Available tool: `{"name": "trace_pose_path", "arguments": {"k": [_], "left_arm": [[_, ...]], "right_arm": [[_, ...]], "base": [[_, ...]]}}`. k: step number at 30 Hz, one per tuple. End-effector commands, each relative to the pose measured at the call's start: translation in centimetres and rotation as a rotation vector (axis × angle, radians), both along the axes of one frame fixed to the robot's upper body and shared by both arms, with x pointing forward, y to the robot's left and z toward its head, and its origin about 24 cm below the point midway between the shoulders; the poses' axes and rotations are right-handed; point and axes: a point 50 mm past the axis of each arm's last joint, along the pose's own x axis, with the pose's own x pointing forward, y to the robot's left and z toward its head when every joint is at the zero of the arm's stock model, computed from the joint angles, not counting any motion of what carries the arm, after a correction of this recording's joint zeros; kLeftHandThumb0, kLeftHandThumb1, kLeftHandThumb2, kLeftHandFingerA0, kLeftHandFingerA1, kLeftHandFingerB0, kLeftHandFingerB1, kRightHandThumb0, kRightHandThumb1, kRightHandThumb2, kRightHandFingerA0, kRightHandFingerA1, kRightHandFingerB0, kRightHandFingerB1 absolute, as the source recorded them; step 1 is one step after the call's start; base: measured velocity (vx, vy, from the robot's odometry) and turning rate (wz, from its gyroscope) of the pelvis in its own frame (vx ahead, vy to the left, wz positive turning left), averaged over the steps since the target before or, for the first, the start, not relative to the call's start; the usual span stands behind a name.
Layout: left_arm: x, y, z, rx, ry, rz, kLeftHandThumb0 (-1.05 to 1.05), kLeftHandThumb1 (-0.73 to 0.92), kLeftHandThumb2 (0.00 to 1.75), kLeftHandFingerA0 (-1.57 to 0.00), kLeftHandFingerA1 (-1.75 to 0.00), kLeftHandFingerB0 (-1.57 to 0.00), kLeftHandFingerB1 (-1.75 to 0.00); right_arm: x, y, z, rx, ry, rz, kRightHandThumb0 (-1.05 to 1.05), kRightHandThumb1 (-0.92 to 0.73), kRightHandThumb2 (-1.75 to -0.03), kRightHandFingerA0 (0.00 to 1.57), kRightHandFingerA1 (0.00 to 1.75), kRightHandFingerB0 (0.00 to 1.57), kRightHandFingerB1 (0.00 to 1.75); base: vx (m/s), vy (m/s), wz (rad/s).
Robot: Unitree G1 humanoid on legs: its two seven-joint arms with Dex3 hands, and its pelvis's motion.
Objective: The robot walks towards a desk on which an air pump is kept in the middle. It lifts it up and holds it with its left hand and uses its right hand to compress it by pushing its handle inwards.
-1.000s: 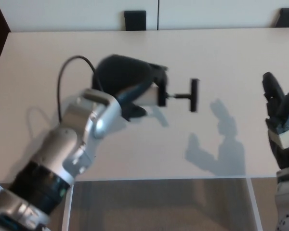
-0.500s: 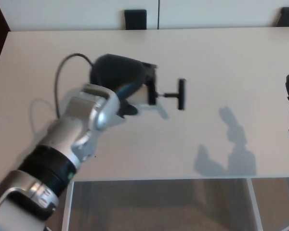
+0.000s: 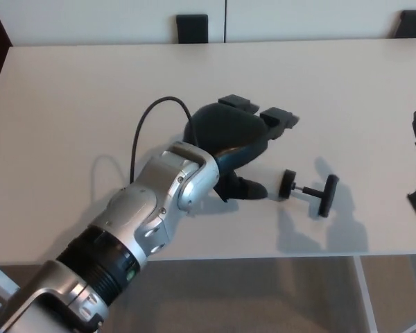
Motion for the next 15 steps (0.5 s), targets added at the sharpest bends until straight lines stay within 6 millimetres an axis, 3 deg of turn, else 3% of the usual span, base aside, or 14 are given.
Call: {"name": "trace_pose_path", "arguments": {"k": [1, 2, 3, 6, 7, 8, 9, 11, 12, 14, 15], "left_arm": [[-0.5, 1.9, -0.2, 0.086, 0.18, -0.006, -1.01, 0.62, 1.02, 0.0, 0.0, 0.0, -0.02], [-0.4, 2.2, 0.1, 0.084, 0.177, 0.001, -1.01, 0.62, 1.02, 0.0, 0.0, 0.0, -0.02], [-0.2, 2.7, 0.7, 0.076, 0.168, 0.015, -1.0, 0.61, 1.0, 0.0, 0.0, 0.0, -0.02], [0.2, 3.8, 1.7, 0.056, 0.144, 0.038, -1.01, 0.62, 1.01, 0.0, 0.0, 0.0, 0.0], [0.5, 5.3, 3.2, 0.035, 0.102, 0.062, -0.98, 0.6, 1.01, 0.0, 0.0, 0.0, -0.03], [0.6, 6.0, 4.0, 0.026, 0.08, 0.074, -0.98, 0.6, 1.01, 0.0, 0.0, 0.0, -0.03], [0.4, 7.0, 5.2, 0.005, 0.046, 0.083, -0.98, 0.59, 1.01, 0.0, 0.0, 0.0, -0.03], [0.2, 8.0, 6.4, -0.016, 0.012, 0.087, -0.98, 0.59, 1.01, 0.0, 0.0, 0.0, -0.03], [-0.5, 8.8, 7.5, -0.043, -0.012, 0.08, -0.95, 0.58, 0.98, 0.0, 0.0, 0.0, -0.04], [-1.0, 9.2, 8.1, -0.058, -0.026, 0.073, -0.95, 0.58, 0.98, 0.0, 0.0, 0.0, -0.04], [-2.3, 10.0, 9.2, -0.11, -0.059, 0.049, -0.91, 0.55, 0.94, 0.0, 0.0, -0.02, -0.08]], "right_arm": [[-1.3, -0.8, 1.1, -0.065, -0.063, -0.014, -0.88, -0.69, -1.08, 0.12, 0.45, 0.05, 0.39], [-1.3, -0.8, 1.1, -0.066, -0.065, -0.015, -0.88, -0.69, -1.08, 0.12, 0.45, 0.05, 0.39], [-1.4, -0.9, 1.2, -0.068, -0.068, -0.017, -0.93, -0.88, -0.68, 0.21, 0.33, 0.17, 0.28], [-1.7, -1.1, 1.5, -0.075, -0.078, -0.017, -0.93, -0.87, -0.67, 0.19, 0.33, 0.16, 0.27], [-2.3, -1.3, 1.8, -0.094, -0.094, -0.011, -0.9, -0.68, -1.07, 0.12, 0.45, 0.03, 0.38], [-2.6, -1.4, 2.0, -0.105, -0.101, -0.007, -0.9, -0.68, -1.07, 0.12, 0.45, 0.03, 0.38], [-3.1, -1.5, 2.3, -0.119, -0.113, 0.003, -0.39, -0.36, -1.02, 0.0, 0.49, 0.0, 0.49], [-3.5, -1.6, 2.6, -0.132, -0.124, 0.017, -0.39, -0.36, -1.02, 0.0, 0.49, 0.0, 0.49], [-4.0, -1.7, 2.9, -0.151, -0.132, 0.027, -0.93, -0.68, -1.06, 0.1, 0.44, 0.06, 0.35], [-4.3, -1.8, 3.0, -0.163, -0.136, 0.033, -0.93, -0.68, -1.06, 0.1, 0.44, 0.06, 0.35], [-5.0, -1.9, 3.3, -0.199, -0.142, 0.039, -0.95, -0.9, -0.68, 0.19, 0.34, 0.13, 0.27]], "base": [[0.0, 0.0, 0.0], [0.0, 0.0, 0.0], [0.0, 0.0, 0.0], [0.0, 0.0, 0.0], [0.0, 0.0, 0.0], [0.0, 0.0, 0.0], [0.0, 0.0, 0.0], [0.0, 0.0, 0.0], [0.0, 0.0, 0.0], [0.0, 0.0, 0.0], [0.0, 0.0, 0.0]]}}
